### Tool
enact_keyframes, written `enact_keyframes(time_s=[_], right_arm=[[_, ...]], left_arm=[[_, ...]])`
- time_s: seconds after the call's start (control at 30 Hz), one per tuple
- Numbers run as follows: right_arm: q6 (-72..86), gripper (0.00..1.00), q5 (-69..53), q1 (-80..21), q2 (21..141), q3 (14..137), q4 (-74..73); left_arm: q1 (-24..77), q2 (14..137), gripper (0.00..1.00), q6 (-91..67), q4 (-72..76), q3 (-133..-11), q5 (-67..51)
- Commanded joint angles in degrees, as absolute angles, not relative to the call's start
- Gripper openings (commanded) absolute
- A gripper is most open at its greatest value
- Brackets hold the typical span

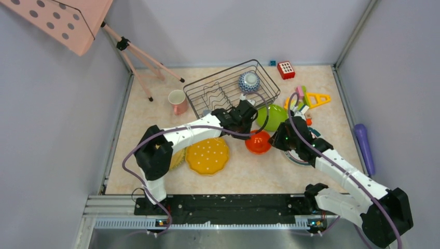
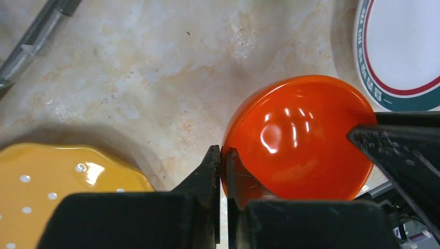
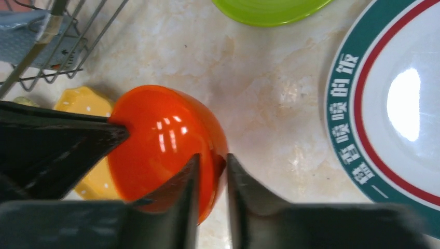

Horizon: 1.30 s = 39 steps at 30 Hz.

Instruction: Load the mixed dishes into the dish rack

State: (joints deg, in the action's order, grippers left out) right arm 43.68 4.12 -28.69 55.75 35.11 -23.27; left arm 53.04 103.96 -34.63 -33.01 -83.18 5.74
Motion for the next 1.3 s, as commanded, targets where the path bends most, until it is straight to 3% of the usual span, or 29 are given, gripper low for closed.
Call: enact_keyframes(time_s=[0.0,0.07,0.1,0.13,0.5,0.73,0.97,1.27], right_arm=[[42.98,0.32,2.96,-28.39,53.68,38.41,-21.60],[42.01,0.63,3.18,-28.39,53.09,39.05,-22.83],[41.64,0.89,3.73,-28.39,52.70,39.74,-24.39],[41.22,0.98,4.22,-28.39,52.23,40.43,-25.98],[44.94,0.99,-6.81,-28.17,34.43,35.99,-17.37],[53.78,0.99,-17.07,-28.13,33.02,35.28,-9.07],[55.97,0.99,-11.33,-28.12,33.48,37.08,-16.23],[64.45,0.94,-14.64,-28.13,30.44,29.84,-4.86]], left_arm=[[52.69,104.93,0.00,-35.42,-32.77,-85.67,3.94],[52.33,104.00,0.00,-35.83,-32.70,-85.30,3.89],[51.86,103.28,0.00,-35.92,-32.20,-84.78,3.08],[51.05,102.46,0.00,-35.94,-31.18,-83.92,1.32],[40.46,86.34,0.00,-48.53,-1.10,-62.10,-29.29],[40.31,82.23,0.00,-50.28,-0.45,-62.26,-31.85],[40.29,79.52,0.00,-50.76,-1.28,-62.15,-29.15],[40.25,80.36,0.00,-52.10,-0.51,-63.06,-30.64]])
